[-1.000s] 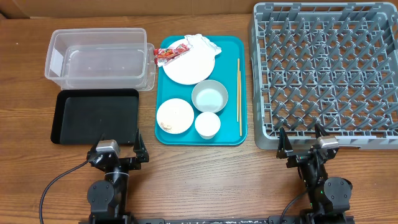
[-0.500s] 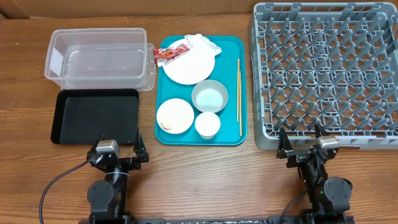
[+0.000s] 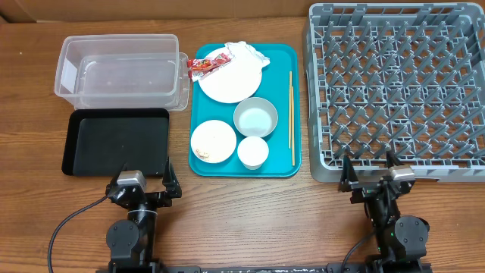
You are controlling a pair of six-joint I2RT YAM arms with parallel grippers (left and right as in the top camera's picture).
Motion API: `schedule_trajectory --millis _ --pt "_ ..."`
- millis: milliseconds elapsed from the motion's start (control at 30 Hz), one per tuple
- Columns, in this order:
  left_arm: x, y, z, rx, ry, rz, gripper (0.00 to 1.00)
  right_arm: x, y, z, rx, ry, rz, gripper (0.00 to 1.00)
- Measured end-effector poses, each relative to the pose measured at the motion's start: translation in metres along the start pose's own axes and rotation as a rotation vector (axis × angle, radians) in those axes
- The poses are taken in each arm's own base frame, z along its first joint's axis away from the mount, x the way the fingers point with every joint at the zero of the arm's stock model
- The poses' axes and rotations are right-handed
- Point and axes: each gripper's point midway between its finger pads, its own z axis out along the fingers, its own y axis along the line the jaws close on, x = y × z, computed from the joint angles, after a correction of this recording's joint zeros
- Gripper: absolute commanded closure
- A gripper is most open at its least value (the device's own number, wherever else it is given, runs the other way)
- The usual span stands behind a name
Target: Sort waste into correct bins and load items into the dishwasher
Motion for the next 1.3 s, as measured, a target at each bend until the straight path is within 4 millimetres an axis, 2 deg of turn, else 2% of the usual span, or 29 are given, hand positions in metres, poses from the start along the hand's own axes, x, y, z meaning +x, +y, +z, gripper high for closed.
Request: schedule_trajectory --millis 367,500,600,767,833,900,1100,1167,1300 --pt "0.0 0.0 0.0 0.0 0.0 0.0 0.0 -0.004 -0.011 0.0 0.063 -0.017 -0.002 0.0" --pt "-0.001 -0.002 0.0 0.01 -0.005 -0.006 0.0 -0.011 -0.006 0.0 0.034 -0.047 -0.002 0.0" --pt "-0.011 -0.008 0.0 0.044 -0.044 -0.008 0.0 -0.019 0.001 -0.001 0.0 -0.079 -0.003 0.0" --pt "-0.021 -0.019 -0.003 0.098 -0.069 0.005 0.0 -0.021 0.005 -0.001 -0.025 -0.084 -0.004 0.0" --pt "-0.032 -0.022 -0.006 0.109 -0.084 0.026 0.0 -0.029 0.006 -0.003 -0.028 -0.096 -0.007 0.0" --pt "-0.05 -0.026 -0.011 0.117 -0.106 0.051 0.0 -0.047 0.009 -0.007 -0.034 -0.132 -0.023 0.0" --pt "-0.106 -0.038 -0.022 0.126 -0.124 0.115 0.0 -0.114 0.016 -0.021 -0.042 -0.244 -0.073 0.0" --pt "-0.117 -0.04 -0.019 0.124 -0.088 0.124 0.0 -0.126 0.017 -0.02 -0.042 -0.241 -0.08 0.0" --pt "-0.137 -0.048 -0.001 0.135 0.008 0.133 0.0 -0.134 0.018 -0.009 -0.038 -0.154 -0.085 0.0"
